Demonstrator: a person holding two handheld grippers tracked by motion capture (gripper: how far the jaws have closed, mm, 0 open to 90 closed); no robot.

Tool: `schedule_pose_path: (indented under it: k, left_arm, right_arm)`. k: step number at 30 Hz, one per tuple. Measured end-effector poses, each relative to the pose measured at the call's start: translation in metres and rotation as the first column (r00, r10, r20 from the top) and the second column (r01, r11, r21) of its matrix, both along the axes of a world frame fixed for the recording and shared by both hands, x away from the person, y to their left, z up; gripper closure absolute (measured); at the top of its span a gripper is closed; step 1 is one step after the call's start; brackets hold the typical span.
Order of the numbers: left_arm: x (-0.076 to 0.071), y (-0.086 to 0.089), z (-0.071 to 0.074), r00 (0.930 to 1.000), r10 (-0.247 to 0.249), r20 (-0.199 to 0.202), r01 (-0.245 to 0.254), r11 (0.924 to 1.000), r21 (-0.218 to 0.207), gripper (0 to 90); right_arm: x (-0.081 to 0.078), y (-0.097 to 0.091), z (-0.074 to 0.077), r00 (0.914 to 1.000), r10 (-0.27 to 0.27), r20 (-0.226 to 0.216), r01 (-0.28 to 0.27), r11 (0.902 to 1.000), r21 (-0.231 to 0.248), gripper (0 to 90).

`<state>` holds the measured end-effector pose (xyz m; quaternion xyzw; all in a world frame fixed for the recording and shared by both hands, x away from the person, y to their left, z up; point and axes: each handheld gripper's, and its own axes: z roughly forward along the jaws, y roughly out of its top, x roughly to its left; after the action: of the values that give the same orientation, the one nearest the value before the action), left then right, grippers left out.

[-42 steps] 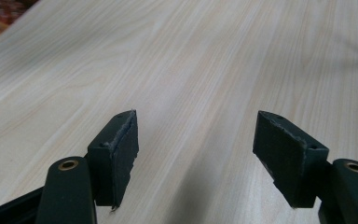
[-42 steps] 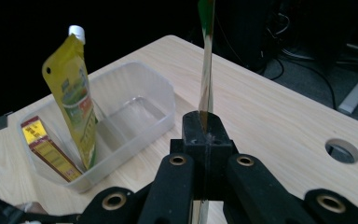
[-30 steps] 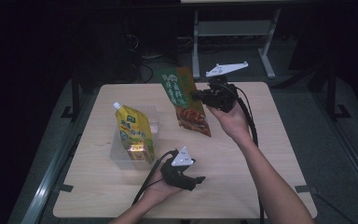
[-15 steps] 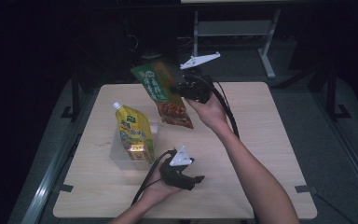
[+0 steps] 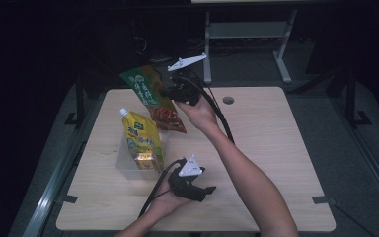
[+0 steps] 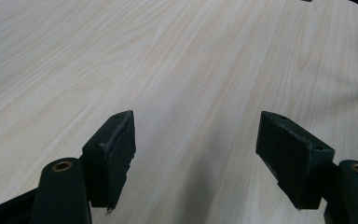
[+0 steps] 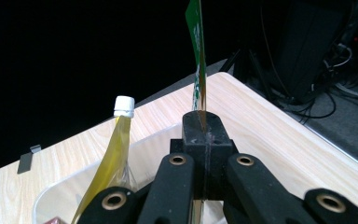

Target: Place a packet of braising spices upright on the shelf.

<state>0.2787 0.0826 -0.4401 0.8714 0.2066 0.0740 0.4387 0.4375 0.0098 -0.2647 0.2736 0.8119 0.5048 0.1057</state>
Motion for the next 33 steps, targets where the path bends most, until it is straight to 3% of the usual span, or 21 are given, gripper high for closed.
schedule_pose_path:
  k: [9, 17, 20, 27, 33]
  left_arm:
    - [0.001, 0.001, -0.001, 1.0, -0.004, 0.006, 0.004, 0.9999, 0.013, 27.8]
    - [-0.001, 0.002, 0.0, 1.0, 0.004, 0.001, -0.004, 0.9999, 0.01, 27.8]
    - [-0.001, 0.001, -0.001, 1.0, 0.004, 0.005, -0.004, 0.9999, 0.013, 27.8]
    - [-0.001, 0.0, -0.001, 1.0, 0.001, 0.001, -0.001, 0.9999, 0.012, 27.8]
    - [-0.001, 0.0, -0.001, 1.0, -0.001, 0.002, 0.001, 0.9999, 0.013, 27.8]
  right_arm:
    - [0.016, 0.021, -0.023, 0.9981, -0.004, -0.062, 0.004, 1.0, 0.008, 90.0]
    - [0.022, 0.026, -0.044, 0.9956, -0.024, -0.09, 0.023, 0.9996, -0.019, 90.0]
    - [0.021, 0.026, -0.049, 0.9944, -0.024, -0.103, 0.023, 0.9997, -0.007, 90.0]
    - [0.019, 0.023, -0.05, 0.9944, -0.021, -0.104, 0.019, 0.9996, -0.019, 89.0]
    - [0.022, 0.026, -0.049, 0.993, -0.014, -0.117, 0.009, 0.9991, -0.042, 79.8]
